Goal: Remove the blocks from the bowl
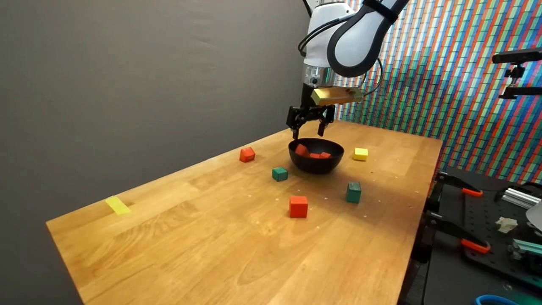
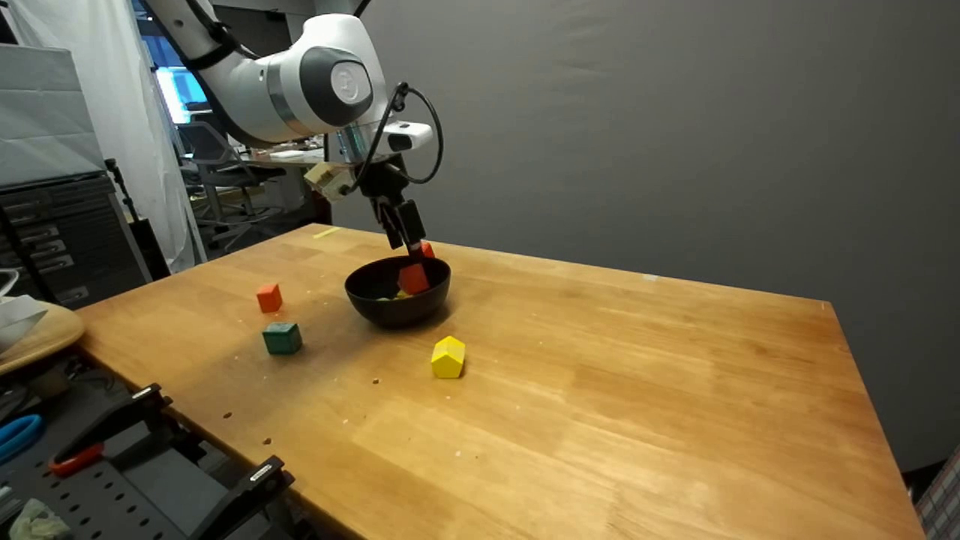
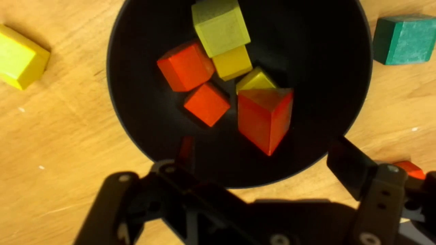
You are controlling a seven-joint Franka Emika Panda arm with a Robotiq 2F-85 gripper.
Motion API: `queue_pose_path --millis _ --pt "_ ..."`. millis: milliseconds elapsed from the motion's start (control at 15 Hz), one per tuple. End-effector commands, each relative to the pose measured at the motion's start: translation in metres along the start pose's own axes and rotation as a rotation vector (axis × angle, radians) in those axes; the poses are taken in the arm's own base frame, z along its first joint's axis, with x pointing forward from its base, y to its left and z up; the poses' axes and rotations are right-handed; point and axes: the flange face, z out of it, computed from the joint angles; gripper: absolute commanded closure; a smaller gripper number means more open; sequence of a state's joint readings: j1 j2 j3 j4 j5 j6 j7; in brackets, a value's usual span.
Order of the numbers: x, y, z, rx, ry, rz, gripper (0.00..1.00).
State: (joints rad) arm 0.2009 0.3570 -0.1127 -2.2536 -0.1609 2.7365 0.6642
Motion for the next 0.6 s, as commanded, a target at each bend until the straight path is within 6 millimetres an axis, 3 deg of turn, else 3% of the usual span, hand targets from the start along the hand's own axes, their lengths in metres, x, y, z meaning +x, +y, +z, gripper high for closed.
queue_pose_path --millis 0,267,533 --pt "-0.01 0.009 0.001 0.046 -0.025 -0.036 0.0" --pt "-0.005 0.002 0.029 -0.04 -0.051 -0.051 0.06" --pt "0.003 -0.016 0.044 -0.065 -0.044 -0.096 0.11"
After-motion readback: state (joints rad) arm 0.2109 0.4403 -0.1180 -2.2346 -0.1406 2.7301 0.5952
